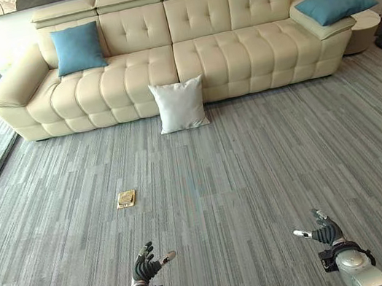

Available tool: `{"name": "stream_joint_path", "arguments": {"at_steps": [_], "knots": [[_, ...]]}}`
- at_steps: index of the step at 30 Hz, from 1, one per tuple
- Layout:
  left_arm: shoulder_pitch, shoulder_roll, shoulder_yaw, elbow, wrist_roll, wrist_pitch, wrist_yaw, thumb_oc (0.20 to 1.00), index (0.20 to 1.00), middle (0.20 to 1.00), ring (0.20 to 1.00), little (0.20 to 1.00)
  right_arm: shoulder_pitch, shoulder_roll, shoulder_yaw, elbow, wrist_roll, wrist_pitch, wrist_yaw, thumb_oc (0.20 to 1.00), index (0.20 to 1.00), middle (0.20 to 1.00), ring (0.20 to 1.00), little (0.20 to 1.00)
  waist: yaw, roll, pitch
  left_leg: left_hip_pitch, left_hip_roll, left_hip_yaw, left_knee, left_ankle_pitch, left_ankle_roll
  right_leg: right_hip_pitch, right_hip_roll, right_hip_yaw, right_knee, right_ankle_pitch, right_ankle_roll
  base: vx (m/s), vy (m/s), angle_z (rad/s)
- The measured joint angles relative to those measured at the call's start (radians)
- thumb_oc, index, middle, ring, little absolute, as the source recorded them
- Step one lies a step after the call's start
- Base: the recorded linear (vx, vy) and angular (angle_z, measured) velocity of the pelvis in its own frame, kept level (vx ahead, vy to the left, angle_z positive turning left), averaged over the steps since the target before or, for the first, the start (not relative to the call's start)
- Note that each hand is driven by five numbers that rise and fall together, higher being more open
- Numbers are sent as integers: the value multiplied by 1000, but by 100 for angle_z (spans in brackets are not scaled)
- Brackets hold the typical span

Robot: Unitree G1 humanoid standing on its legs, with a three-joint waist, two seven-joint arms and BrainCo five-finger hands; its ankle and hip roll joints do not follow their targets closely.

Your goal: Pick up all the scattered cushions and arrange them neatly on the sofa.

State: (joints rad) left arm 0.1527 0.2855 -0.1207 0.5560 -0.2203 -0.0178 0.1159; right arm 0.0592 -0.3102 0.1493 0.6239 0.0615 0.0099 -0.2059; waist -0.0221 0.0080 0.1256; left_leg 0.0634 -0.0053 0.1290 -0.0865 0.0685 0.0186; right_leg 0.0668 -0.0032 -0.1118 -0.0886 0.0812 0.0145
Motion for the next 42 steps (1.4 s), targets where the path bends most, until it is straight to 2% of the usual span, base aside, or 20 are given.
{"name": "stream_joint_path", "arguments": {"at_steps": [15, 24, 29, 32, 34, 37, 38, 39, 42], "knots": [[13, 0, -5, 0, 0, 8, -7, 1000, 1000, 1000, 1000, 1000, 17, -2, 0, -1, 0, 1, 10, 1000, 1000, 1000, 1000, 1000, 1, 14, -5, -12, 0, -4, 0, 0, 0, -10, 0, -3, 0, -1, -1, 0, 0, 0], [39, 0, 4, -1, -5, 9, -6, 1000, 1000, 1000, 1000, 1000, 11, -26, 22, -5, -2, 20, 11, 1000, 1000, 1000, 1000, 1000, 8, 21, 65, -58, -1, -6, 0, 5, -1, -55, -1, -3, 0, 4, 2, 31, 41, 0], [25, 1, 7, 88, -4, 8, -6, 1000, 1000, 1000, 1000, 1000, -2, -42, 38, 1, -5, 21, 12, 1000, 1000, 1000, 1000, 1000, 11, 5, 83, -99, -3, -6, 3, 5, 2, -97, -1, -3, 0, 5, 2, 68, 92, 0], [14, 4, 7, 120, -4, 9, -1, 1000, 1000, 1000, 1000, 1000, -28, -43, 37, 35, -23, 24, 11, 1000, 1000, 1000, 1000, 1000, 23, -14, 94, -112, -7, -11, 7, 7, 19, -111, -4, -3, 8, 15, -12, 56, 108, 2], [5, 6, 12, 128, -4, 9, 7, 1000, 1000, 1000, 1000, 1000, -39, -43, 37, 40, -23, 35, 10, 1000, 1000, 1000, 1000, 1000, 28, -17, 97, -116, -13, -9, 6, 1, 26, -122, -10, -2, 24, 11, -5, 54, 100, -4], [-35, 10, 12, 158, -4, 9, 24, 1000, 1000, 1000, 1000, 1000, -63, -42, 39, 45, -23, 40, 10, 1000, 1000, 1000, 1000, 1000, 26, -6, 118, -113, -9, -16, 6, -15, 42, -197, -18, 1, 181, -36, 23, 128, 44, 1], [-50, 11, 11, 164, -4, 10, 29, 1000, 1000, 1000, 1000, 1000, -68, -44, 38, 38, -23, 40, 9, 1000, 1000, 1000, 1000, 1000, 26, 3, 129, -107, -5, -23, 6, -21, 52, -271, -26, 2, 324, -75, 48, 121, -9, 21], [-61, 16, 7, 162, -4, 10, 30, 1000, 1000, 1000, 1000, 1000, -69, -42, 39, 34, -23, 40, 10, 1000, 1000, 1000, 1000, 1000, 14, 8, 135, -100, -3, -30, 6, -21, 51, -303, -40, 2, 371, -127, 70, 187, -33, 26], [-86, 41, 7, 164, -4, 9, 36, 1000, 1000, 1000, 1000, 1000, -62, -37, 69, 35, -23, 40, 10, 1000, 1000, 1000, 1000, 1000, 6, -24, 136, -70, -13, -31, 6, -46, 46, -364, -77, 3, 301, -129, 81, 217, -78, 4]]}}
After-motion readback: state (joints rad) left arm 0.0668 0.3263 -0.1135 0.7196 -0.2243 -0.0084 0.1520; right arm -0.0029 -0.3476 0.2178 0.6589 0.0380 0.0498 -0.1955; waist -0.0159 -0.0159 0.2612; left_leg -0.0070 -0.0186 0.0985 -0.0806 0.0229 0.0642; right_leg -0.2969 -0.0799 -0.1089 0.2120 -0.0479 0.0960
